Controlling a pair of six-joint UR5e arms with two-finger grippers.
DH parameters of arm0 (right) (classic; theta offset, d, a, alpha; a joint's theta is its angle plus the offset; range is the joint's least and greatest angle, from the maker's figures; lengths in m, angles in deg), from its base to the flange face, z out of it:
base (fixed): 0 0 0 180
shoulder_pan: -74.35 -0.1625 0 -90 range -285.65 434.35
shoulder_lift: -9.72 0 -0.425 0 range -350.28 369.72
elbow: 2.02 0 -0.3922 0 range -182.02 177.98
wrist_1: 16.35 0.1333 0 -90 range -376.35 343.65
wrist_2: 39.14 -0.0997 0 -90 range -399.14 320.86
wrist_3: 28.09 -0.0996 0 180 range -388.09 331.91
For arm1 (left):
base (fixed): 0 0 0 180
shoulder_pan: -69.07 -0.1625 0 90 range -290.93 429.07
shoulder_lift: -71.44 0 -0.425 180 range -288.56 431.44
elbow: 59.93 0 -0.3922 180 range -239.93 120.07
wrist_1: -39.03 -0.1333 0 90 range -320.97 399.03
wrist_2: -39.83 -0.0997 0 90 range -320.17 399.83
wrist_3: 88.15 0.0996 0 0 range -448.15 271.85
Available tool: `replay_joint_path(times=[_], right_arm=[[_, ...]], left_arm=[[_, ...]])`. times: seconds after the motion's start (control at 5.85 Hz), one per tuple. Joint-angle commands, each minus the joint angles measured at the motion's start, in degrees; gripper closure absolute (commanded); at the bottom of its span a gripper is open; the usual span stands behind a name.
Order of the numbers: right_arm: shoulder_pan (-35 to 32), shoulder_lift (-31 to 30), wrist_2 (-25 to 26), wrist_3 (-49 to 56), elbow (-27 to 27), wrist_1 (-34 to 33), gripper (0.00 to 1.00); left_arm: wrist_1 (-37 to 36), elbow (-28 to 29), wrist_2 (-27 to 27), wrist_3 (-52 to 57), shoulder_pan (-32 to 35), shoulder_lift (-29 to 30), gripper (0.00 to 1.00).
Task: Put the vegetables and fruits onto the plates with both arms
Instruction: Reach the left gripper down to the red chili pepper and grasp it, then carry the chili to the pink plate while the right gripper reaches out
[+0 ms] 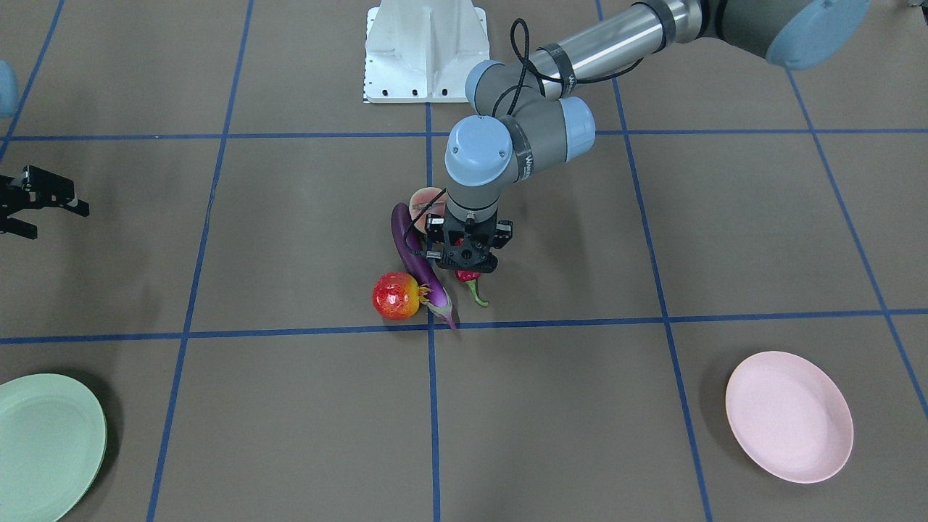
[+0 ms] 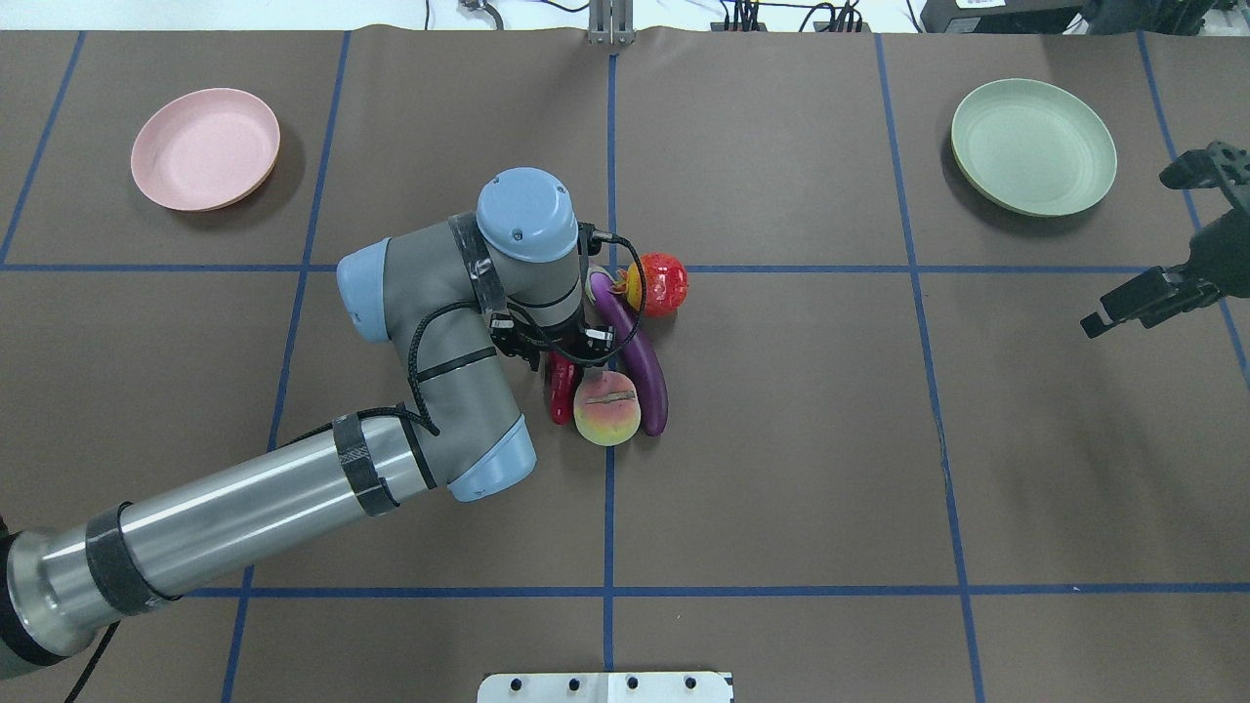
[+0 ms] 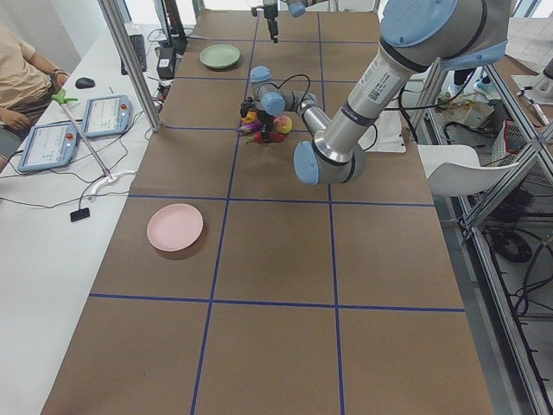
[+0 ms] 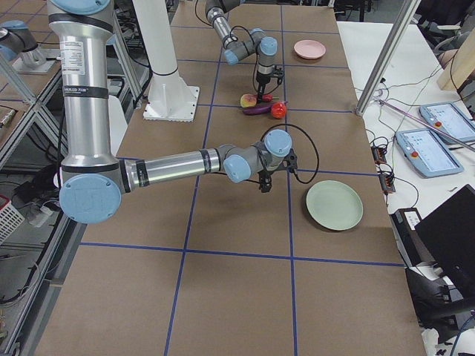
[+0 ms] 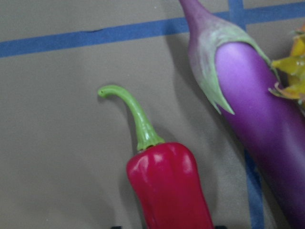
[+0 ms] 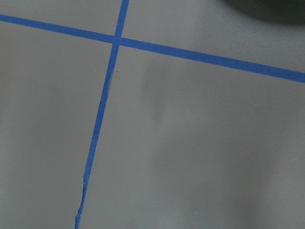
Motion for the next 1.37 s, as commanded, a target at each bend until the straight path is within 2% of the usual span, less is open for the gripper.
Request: replay_joint_path(times=[0.0,0.17,0.34,0.51,0.68,0.86,1.03,1.2], right_arm=[[0.3,0.2,0.2,0.0,-0.1,0.0,0.0],[0.4,1.6,0.2,-1.0,0.0,0.0,0.0],[1.4,5.1,0.2,-10.5,0.9,0.2,0.0],[4.7,7.6,3.2,-16.1,1.8,0.1,0.0],[14.5,14.5,12.5,-30.2,1.3,0.1,0.0],[22.4,20.8,19.3,-44.5,1.9,0.1,0.0],[28.9,24.8,26.3,-54.0,2.0,0.0,0.0],[31.4,25.4,29.6,-56.3,3.0,-0.1,0.0]], left_arm=[[1.3,-0.4,0.2,-0.7,0.7,0.0,1.0],[0.2,-4.3,2.1,-0.8,4.7,-0.6,1.0],[1.0,-5.8,9.8,0.6,12.5,-4.8,1.0],[1.0,-6.8,11.2,4.9,17.8,-9.6,1.0],[1.3,-5.2,10.7,11.5,22.8,-13.3,1.0],[1.3,0.5,10.9,18.6,26.9,-14.3,1.0],[3.2,7.3,10.9,18.3,30.7,-13.6,1.0],[7.3,14.9,10.7,14.6,33.3,-11.9,1.0]])
